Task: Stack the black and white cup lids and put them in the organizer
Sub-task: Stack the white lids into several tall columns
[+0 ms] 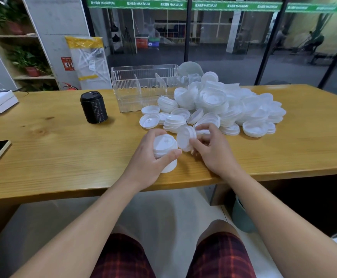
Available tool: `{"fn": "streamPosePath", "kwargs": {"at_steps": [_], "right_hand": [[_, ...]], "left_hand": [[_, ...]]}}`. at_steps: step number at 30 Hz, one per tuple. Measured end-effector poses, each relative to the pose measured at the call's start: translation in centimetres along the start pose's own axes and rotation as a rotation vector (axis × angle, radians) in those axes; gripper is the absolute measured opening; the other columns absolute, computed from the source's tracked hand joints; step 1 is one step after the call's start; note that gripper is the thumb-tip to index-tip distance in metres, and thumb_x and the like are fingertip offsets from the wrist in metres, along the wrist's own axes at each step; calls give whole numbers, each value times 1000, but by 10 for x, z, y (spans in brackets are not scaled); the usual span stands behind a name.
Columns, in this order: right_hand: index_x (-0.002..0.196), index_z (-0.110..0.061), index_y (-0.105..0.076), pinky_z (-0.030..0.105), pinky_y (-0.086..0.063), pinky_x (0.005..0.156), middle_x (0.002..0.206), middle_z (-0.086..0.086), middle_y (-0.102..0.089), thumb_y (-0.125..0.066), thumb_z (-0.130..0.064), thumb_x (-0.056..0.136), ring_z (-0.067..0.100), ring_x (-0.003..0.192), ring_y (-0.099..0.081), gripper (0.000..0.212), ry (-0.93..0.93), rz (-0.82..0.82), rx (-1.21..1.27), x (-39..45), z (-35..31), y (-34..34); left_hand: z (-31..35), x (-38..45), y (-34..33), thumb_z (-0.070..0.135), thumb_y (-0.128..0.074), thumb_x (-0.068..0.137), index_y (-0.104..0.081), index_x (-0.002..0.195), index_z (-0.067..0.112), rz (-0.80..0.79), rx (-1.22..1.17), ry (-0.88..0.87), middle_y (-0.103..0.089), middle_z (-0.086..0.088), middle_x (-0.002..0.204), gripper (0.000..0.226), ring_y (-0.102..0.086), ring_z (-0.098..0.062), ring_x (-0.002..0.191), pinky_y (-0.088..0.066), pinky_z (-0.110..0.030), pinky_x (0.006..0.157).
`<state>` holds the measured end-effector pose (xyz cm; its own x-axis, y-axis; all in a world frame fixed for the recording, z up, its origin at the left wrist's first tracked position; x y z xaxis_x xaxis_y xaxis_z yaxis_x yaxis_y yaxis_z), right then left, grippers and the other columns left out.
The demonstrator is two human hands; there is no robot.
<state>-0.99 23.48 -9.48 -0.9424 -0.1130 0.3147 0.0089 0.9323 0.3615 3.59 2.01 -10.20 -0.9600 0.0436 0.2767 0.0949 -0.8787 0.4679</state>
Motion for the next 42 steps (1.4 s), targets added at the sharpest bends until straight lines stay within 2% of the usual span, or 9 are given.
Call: {"fn": "streamPosePath", "kwargs": {"at_steps": [3, 6, 11, 14, 19, 23, 27, 31, 42], "right_hand": [[148, -30, -46, 26, -61, 82, 86, 5, -81, -77, -18, 100, 19, 79, -78, 58, -47, -115, 34, 1, 1, 1], [140, -28, -62, 34, -63, 85, 89, 2, -80, -82, -25, 96, 16, 78, -78, 48, -63, -158, -44, 3, 6, -5], [124, -29, -71, 15, -49, 72, 90, -8, -71, -88, -43, 88, 5, 72, -62, 43, 9, -18, -290, -1, 8, -5], [126, -29, -69, 21, -48, 79, 109, -12, -63, -86, -57, 83, 3, 89, -60, 54, 33, 10, -429, 0, 8, -7], [156, -30, -51, 44, -43, 120, 156, -8, -54, -76, -67, 90, 16, 144, -47, 80, 64, -139, -528, 5, 4, -23], [156, -28, -52, 41, -44, 117, 148, -10, -61, -76, -54, 95, 15, 138, -52, 70, 58, -130, -532, 7, 1, -25], [144, -33, -61, 32, -49, 114, 138, -20, -66, -80, -46, 95, -1, 128, -59, 55, 38, 33, -203, 8, -1, -6], [142, -27, -64, 35, -55, 112, 135, -13, -70, -85, -33, 94, 2, 124, -67, 53, 1, -43, 138, 6, -20, -19], [149, -29, -63, 29, -48, 116, 139, -19, -68, -82, -42, 90, -6, 130, -59, 63, 183, -199, -239, -2, -60, -47]], "left_hand": [[-1, 0, 1, 67, -80, 90, -48, 142, 48, 0, 2, 7, -59, 17, 141, 64, -60, -11, 127, -51, -31, 95], [2, -1, 5, 63, -84, 88, -53, 138, 45, 51, 7, 5, -64, 22, 129, 61, -62, 0, 117, -49, -21, 86], [-4, -1, 16, 60, -88, 86, -55, 140, 41, 148, -19, 31, -65, 24, 130, 66, -61, 6, 118, -49, -15, 87], [-6, -2, 20, 60, -88, 85, -50, 147, 44, 148, -36, 52, -58, 29, 138, 74, -57, 2, 128, -49, -20, 95], [-7, -2, 17, 49, -94, 83, -29, 157, 51, 102, -79, 58, -58, 15, 139, 98, -63, -4, 125, -51, -28, 103], [-7, -4, 15, 45, -94, 83, -29, 156, 47, 72, -70, 76, -58, 19, 133, 98, -64, 0, 119, -50, -20, 96], [-12, -2, 17, 48, -100, 74, -48, 139, 41, 50, -122, 125, -69, 18, 128, 83, -70, -1, 115, -58, -33, 100], [-8, -2, 18, 42, -102, 74, -58, 132, 36, 5, -183, 134, -76, 16, 121, 73, -74, -2, 108, -59, -31, 92], [-10, 0, 19, 31, -102, 75, -64, 131, 33, 1, -206, 144, -79, 12, 119, 68, -77, -9, 107, -63, -42, 99]]}}
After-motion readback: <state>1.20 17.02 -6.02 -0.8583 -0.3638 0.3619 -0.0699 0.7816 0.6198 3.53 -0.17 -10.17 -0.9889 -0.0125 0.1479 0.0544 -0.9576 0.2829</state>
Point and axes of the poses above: each hand's wrist, its own x-axis towards the middle knuckle, its own y-axis out of the back of the hand, z = x × y, the point moved 6 cm from there along x, towards the middle knuckle
